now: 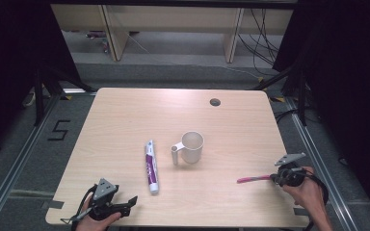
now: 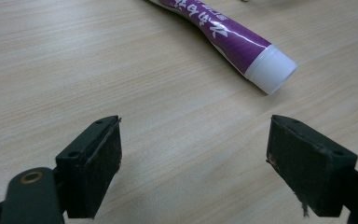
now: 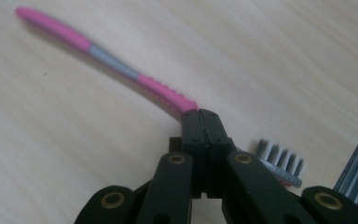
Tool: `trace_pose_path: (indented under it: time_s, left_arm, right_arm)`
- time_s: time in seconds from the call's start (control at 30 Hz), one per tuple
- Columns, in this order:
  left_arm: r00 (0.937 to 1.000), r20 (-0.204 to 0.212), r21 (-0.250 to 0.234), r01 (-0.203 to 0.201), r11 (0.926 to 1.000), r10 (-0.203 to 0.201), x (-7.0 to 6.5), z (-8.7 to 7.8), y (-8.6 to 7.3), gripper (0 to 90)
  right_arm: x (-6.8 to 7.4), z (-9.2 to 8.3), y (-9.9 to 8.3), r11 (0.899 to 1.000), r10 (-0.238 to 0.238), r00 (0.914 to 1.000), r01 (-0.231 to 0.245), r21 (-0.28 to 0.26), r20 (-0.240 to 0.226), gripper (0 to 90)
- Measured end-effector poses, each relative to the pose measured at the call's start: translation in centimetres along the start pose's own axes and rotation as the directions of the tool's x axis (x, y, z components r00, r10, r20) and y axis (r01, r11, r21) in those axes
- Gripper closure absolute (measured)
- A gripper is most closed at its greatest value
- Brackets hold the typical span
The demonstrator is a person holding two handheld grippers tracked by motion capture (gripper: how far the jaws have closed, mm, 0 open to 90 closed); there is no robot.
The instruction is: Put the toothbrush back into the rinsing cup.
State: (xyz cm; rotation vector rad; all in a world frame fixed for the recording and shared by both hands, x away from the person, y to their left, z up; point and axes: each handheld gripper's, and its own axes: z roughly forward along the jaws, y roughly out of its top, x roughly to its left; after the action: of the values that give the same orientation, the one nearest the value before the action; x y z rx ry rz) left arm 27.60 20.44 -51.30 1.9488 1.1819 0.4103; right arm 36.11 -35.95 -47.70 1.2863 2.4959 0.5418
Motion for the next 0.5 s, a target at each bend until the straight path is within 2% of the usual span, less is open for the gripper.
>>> trace_pose_path:
  time_s: [0.03, 0.13, 0.3, 0.5]
  left_arm:
    - [1.0000, -0.006, 0.005, -0.001, 1.0000, 0.001, 0.0, 0.0, 0.0, 17.5]
    - [1.0000, -0.003, -0.007, 0.000, 1.0000, 0.000, -0.1, 0.1, 0.0, 17.5]
    - [1.0000, -0.005, 0.003, -0.001, 1.0000, 0.001, -0.1, 0.0, 0.0, 17.5]
    - [1.0000, 0.001, -0.004, -0.003, 1.0000, 0.003, -0.1, 0.0, 0.0, 17.5]
  right_arm:
    - [-0.4, 0.1, 0.3, 1.000, -0.021, 0.9997, 0.021, -0.002, 0.008, 90.0]
    - [-1.0, 0.5, 1.5, 1.000, -0.013, 0.9996, 0.013, 0.008, 0.023, 90.0]
    - [-1.5, 1.6, 2.9, 1.000, 0.004, 0.9996, -0.004, 0.016, 0.029, 90.0]
    - [-1.8, 2.5, 4.4, 0.999, 0.033, 0.9993, -0.033, 0.007, 0.014, 90.0]
